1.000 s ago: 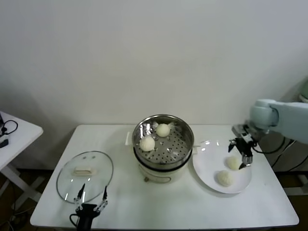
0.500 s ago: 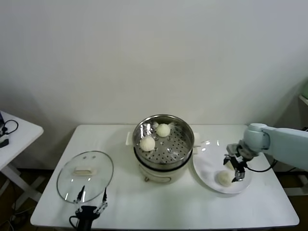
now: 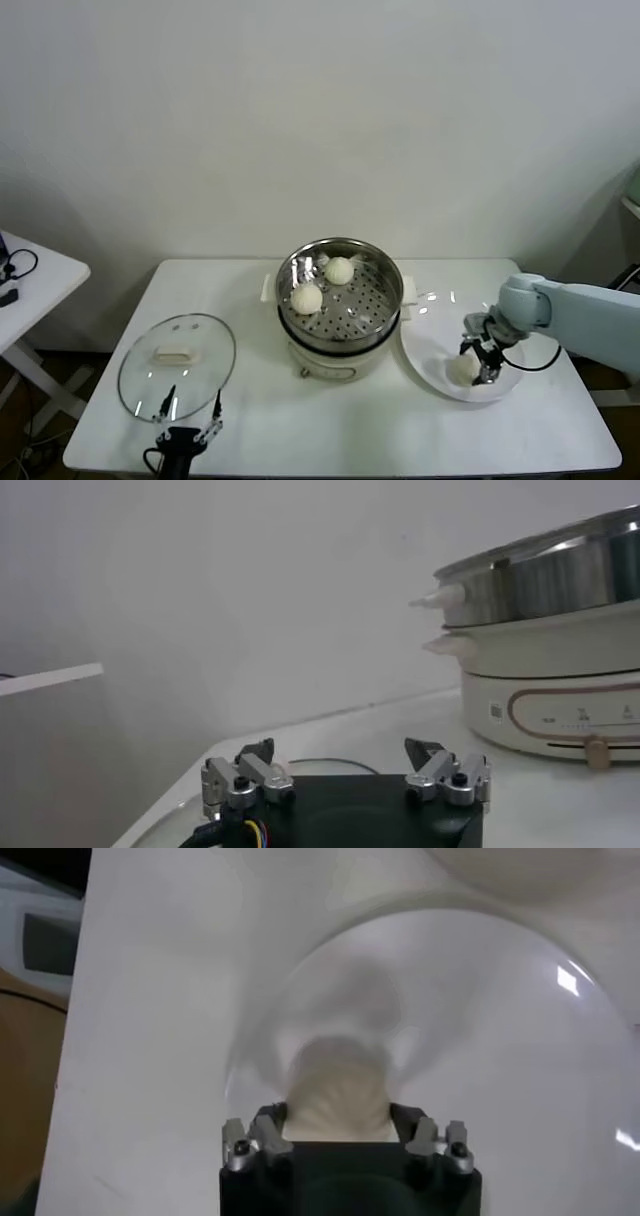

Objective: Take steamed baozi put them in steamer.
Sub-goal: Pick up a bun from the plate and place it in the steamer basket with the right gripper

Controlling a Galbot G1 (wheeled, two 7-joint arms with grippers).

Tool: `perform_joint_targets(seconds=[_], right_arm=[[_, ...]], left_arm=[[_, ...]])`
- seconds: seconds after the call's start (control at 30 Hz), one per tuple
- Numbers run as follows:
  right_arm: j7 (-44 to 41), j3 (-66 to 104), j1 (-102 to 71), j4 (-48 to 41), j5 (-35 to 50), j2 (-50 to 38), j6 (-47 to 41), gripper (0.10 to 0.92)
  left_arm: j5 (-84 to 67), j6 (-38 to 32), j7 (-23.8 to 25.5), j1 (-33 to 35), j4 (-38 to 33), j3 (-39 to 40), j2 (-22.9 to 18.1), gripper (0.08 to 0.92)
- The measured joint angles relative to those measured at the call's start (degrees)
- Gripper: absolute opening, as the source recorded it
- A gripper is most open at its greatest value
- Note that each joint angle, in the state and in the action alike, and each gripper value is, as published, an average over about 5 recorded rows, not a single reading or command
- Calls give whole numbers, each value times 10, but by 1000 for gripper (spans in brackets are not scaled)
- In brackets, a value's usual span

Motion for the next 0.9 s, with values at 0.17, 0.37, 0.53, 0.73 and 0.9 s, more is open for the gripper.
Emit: perform_joint_targets(seconds=[0.17, 0.37, 0.53, 0.73, 0.9], right_arm=[[-2, -4, 10, 7, 0, -3, 5, 631], [-17, -51, 84, 34, 18, -1, 23, 627], [-41, -117, 195, 66, 45, 9, 56, 628], [-68, -174, 329, 93, 75, 32, 119, 620], [-80, -182, 403, 111, 90, 62, 178, 612]], left_arm=[[1, -1, 0, 1, -2, 1, 0, 823], [4, -1, 0, 4, -4, 1, -1, 823], [8, -1, -1, 5, -5, 2, -3, 823], [14, -1, -1, 8, -7, 5, -4, 823], [17, -2, -1, 11, -7, 6, -5, 823]])
